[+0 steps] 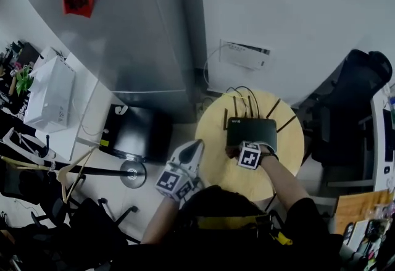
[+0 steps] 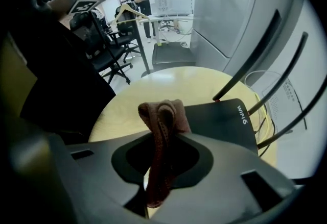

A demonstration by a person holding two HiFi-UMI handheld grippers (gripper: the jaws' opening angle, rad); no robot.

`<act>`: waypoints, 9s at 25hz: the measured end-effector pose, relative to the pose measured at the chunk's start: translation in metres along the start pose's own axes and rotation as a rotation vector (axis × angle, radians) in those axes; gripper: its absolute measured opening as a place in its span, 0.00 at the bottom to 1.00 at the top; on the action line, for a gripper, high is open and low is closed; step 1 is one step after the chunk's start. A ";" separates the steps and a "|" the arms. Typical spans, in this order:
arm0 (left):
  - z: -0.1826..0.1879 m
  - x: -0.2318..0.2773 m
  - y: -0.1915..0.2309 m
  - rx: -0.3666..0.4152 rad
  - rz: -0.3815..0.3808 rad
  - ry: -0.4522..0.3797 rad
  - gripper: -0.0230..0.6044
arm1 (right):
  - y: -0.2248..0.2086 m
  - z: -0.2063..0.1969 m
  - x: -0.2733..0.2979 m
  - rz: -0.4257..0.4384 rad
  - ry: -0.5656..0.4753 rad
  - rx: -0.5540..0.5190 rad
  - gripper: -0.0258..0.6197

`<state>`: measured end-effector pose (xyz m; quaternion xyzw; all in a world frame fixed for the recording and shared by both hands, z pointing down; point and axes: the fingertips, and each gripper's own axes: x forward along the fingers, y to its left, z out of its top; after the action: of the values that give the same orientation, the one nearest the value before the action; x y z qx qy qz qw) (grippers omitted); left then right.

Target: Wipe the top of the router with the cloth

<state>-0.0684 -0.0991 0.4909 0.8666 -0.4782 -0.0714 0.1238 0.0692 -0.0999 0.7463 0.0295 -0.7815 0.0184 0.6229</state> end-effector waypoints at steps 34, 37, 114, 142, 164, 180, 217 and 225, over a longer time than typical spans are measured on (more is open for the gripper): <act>-0.002 0.006 -0.001 0.057 0.004 0.088 0.03 | -0.121 -0.053 -0.014 -0.177 0.149 0.087 0.14; 0.001 0.014 -0.007 0.060 -0.032 0.081 0.03 | -0.105 -0.054 -0.013 -0.124 0.138 0.106 0.14; -0.017 0.046 -0.073 0.066 -0.234 0.135 0.03 | -0.096 -0.120 -0.027 -0.293 0.105 0.289 0.14; -0.018 0.026 -0.082 0.007 -0.261 0.105 0.03 | -0.022 -0.125 -0.028 -0.292 0.040 0.348 0.14; -0.030 0.048 -0.094 0.015 -0.190 0.139 0.03 | -0.084 -0.227 -0.056 -0.299 -0.073 0.692 0.13; -0.037 0.030 -0.080 0.020 -0.022 0.151 0.03 | -0.079 -0.220 -0.005 -0.068 0.055 0.306 0.14; -0.022 0.044 -0.066 0.015 -0.336 0.146 0.03 | -0.002 -0.199 0.008 -0.008 -0.200 1.388 0.14; -0.012 0.039 -0.017 0.032 -0.424 0.166 0.03 | 0.004 -0.172 0.015 -0.110 -0.184 1.490 0.14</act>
<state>-0.0309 -0.1212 0.4970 0.9524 -0.2748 -0.0164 0.1312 0.2327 -0.0846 0.7994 0.4836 -0.6083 0.5088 0.3704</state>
